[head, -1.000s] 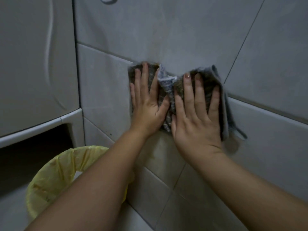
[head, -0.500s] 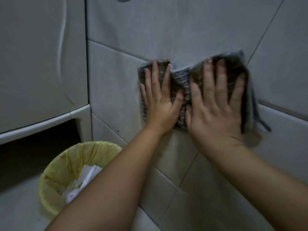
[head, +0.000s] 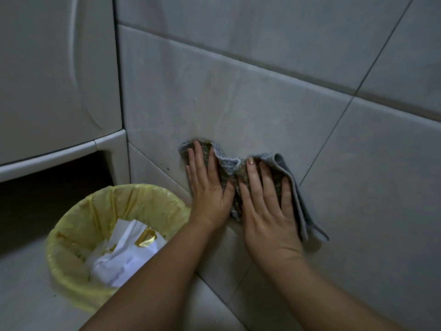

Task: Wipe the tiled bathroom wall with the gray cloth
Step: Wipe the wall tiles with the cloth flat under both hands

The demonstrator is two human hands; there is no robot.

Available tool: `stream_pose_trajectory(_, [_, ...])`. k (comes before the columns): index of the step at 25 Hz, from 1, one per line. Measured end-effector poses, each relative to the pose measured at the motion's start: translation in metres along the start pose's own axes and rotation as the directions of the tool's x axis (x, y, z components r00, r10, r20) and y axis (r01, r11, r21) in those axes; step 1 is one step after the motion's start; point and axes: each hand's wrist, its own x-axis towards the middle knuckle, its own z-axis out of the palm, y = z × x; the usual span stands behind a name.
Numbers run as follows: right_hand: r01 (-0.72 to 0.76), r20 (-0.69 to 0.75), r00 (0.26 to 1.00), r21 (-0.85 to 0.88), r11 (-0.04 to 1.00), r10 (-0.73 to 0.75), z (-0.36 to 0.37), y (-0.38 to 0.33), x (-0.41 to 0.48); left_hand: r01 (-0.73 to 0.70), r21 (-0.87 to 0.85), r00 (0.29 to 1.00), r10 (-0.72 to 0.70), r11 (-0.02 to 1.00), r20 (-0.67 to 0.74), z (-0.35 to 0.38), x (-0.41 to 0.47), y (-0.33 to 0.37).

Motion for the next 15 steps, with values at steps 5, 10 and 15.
stream_pose_trajectory(5, [0.043, 0.069, 0.997, 0.037, 0.998, -0.045, 0.009, -0.003, -0.061, 0.087, -0.033, 0.992, -0.084, 0.996, 0.090, 0.010, -0.078, 0.001])
stream_pose_trajectory(10, [0.009, 0.071, 0.997, 0.052, 0.999, -0.012, -0.012, 0.025, -0.106, 0.044, -0.022, 0.987, -0.040, 0.999, 0.153, 0.013, -0.107, 0.042])
stream_pose_trajectory(15, [-0.197, -0.046, 0.980, -0.063, 0.978, 0.194, -0.058, 0.082, -0.095, -0.068, -0.067, 0.992, 0.074, 0.995, 0.099, 0.004, -0.061, 0.115])
